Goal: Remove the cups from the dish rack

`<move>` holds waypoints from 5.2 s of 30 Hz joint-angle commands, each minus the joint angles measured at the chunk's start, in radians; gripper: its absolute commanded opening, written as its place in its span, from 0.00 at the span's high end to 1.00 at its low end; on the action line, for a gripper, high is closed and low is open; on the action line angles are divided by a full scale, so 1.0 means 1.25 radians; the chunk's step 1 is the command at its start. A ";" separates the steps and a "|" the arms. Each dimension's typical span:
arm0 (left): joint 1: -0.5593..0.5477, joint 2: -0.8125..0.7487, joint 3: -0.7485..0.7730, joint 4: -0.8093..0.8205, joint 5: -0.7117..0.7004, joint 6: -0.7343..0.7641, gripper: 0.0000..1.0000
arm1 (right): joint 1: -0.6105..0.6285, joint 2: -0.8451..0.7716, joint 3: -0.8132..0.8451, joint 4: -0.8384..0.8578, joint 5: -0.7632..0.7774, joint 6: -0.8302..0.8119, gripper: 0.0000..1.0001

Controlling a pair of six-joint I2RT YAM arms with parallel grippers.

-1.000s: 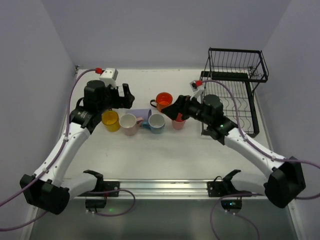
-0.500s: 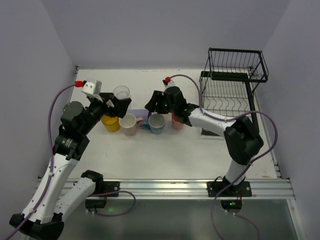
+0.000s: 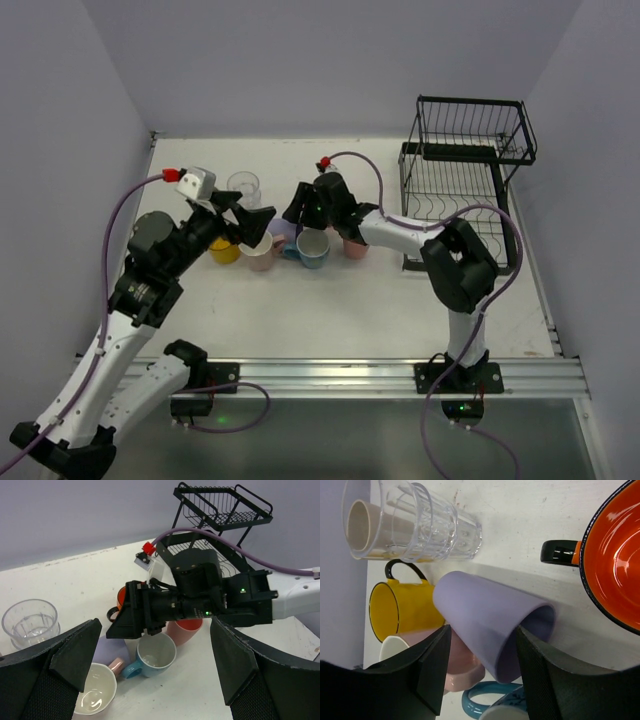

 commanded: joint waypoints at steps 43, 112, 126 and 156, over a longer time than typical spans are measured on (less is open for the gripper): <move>-0.074 -0.034 -0.005 0.000 -0.098 0.036 0.00 | 0.005 0.063 0.107 -0.030 -0.002 0.086 0.42; -0.074 -0.104 0.027 -0.025 -0.373 0.034 0.00 | 0.044 0.314 0.835 -0.677 0.057 -0.698 1.00; -0.068 -0.114 0.025 -0.023 -0.382 0.037 0.00 | 0.068 0.368 0.873 -0.699 0.034 -0.733 0.98; -0.059 -0.106 0.019 -0.016 -0.366 0.032 0.00 | 0.069 0.348 0.824 -0.591 0.057 -0.720 0.47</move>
